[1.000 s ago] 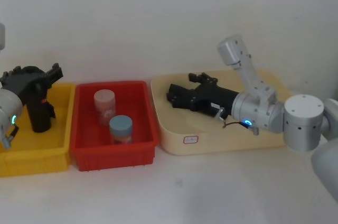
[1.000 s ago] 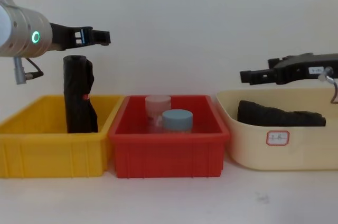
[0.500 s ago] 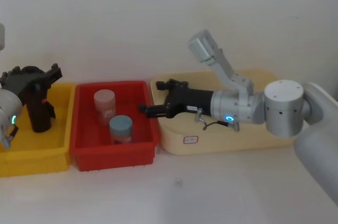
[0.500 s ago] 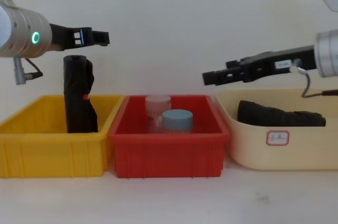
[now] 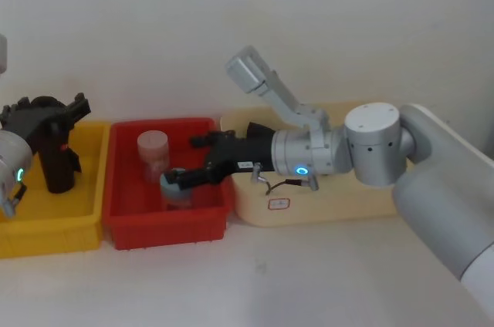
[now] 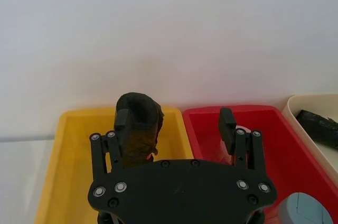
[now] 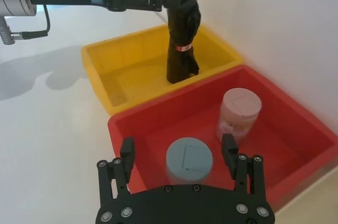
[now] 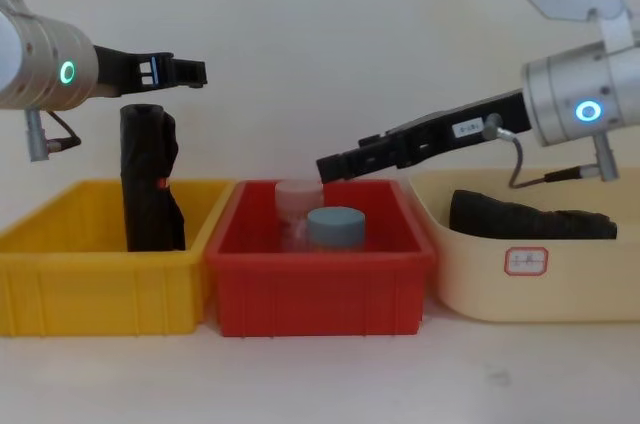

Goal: Pick up the garbage bag with the one hand and transfer it to the other hand.

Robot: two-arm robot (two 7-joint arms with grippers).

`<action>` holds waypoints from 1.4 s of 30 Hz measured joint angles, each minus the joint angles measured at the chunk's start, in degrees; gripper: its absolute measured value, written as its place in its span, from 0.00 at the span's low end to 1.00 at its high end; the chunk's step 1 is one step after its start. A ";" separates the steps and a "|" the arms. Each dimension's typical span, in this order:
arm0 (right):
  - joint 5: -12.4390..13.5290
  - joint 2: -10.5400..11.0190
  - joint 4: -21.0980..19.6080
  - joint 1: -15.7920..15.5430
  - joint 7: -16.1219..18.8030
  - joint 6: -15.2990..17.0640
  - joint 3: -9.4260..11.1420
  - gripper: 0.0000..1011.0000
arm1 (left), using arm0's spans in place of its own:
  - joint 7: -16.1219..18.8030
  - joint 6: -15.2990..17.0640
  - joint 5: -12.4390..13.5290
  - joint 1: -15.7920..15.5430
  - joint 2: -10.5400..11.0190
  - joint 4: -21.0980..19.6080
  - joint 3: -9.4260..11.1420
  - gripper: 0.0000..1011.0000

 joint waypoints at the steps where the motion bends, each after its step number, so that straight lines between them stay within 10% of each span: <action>1: -0.10 -0.42 0.76 0.43 0.22 0.13 -0.40 0.99 | 0.01 0.00 0.00 0.00 0.00 0.00 0.00 0.99; 35: -5.52 -7.26 19.06 8.79 1.96 -6.14 -7.06 0.99 | 0.01 0.01 -0.01 0.00 0.00 -0.01 0.00 0.99; 42: -6.32 -8.03 21.50 9.62 2.43 -8.17 -7.41 0.87 | 0.01 0.01 -0.01 0.00 0.00 -0.01 0.00 0.99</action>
